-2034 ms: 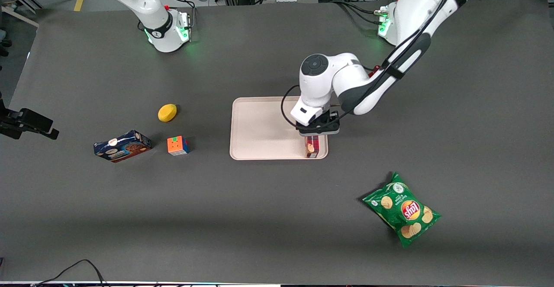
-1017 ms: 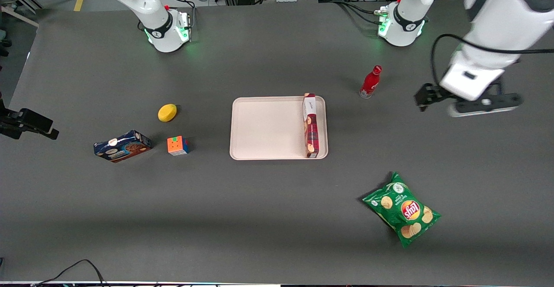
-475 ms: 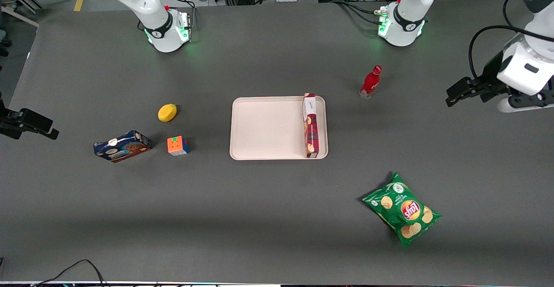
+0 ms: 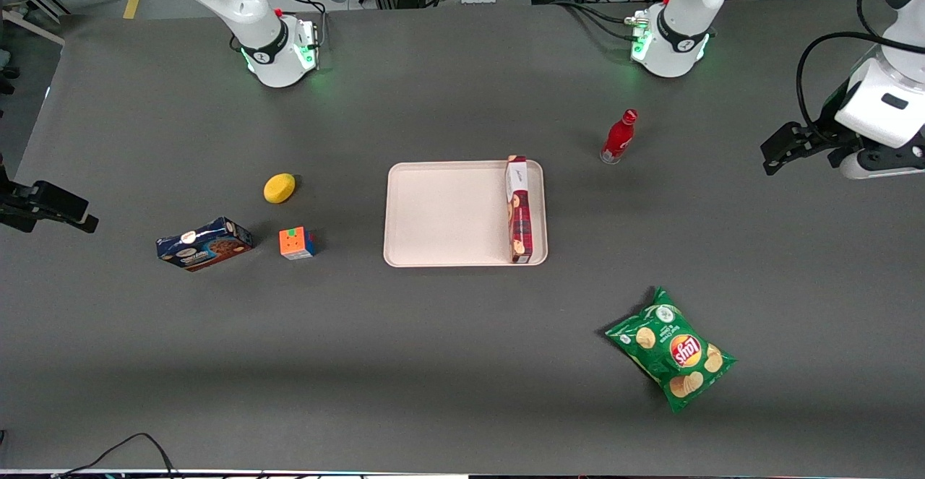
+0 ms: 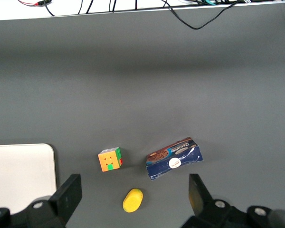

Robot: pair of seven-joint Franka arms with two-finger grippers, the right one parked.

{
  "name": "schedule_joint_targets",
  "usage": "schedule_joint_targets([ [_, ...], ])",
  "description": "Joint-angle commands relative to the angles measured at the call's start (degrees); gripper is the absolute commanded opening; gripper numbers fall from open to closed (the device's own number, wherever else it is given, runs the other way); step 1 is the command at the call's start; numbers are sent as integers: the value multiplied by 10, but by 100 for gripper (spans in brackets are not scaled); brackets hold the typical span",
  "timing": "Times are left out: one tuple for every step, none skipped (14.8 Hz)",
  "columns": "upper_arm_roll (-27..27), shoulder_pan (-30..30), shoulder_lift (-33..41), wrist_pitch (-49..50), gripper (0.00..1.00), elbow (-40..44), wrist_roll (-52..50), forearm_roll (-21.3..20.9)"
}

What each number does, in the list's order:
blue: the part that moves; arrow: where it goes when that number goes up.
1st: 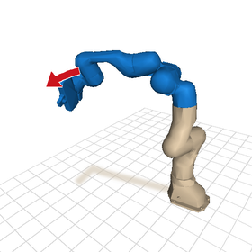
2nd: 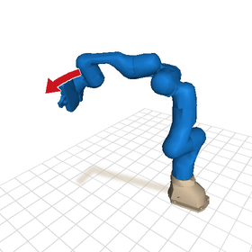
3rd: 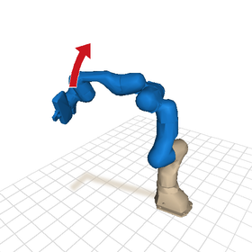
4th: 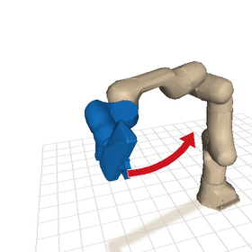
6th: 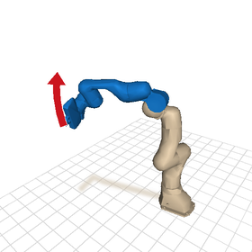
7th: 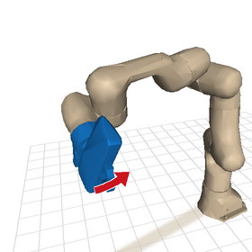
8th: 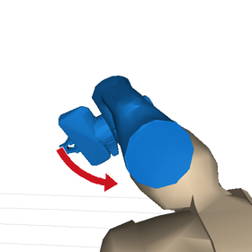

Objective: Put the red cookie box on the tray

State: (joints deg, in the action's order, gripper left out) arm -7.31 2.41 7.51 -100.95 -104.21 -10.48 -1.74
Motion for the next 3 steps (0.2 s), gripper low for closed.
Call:
schedule_joint_targets([
  [5, -12, 1, 17, 100, 30, 12, -12],
  [5, -12, -6, 29, 100, 41, 12, -12],
  [4, -12, -10, 40, 100, 48, 12, -12],
])
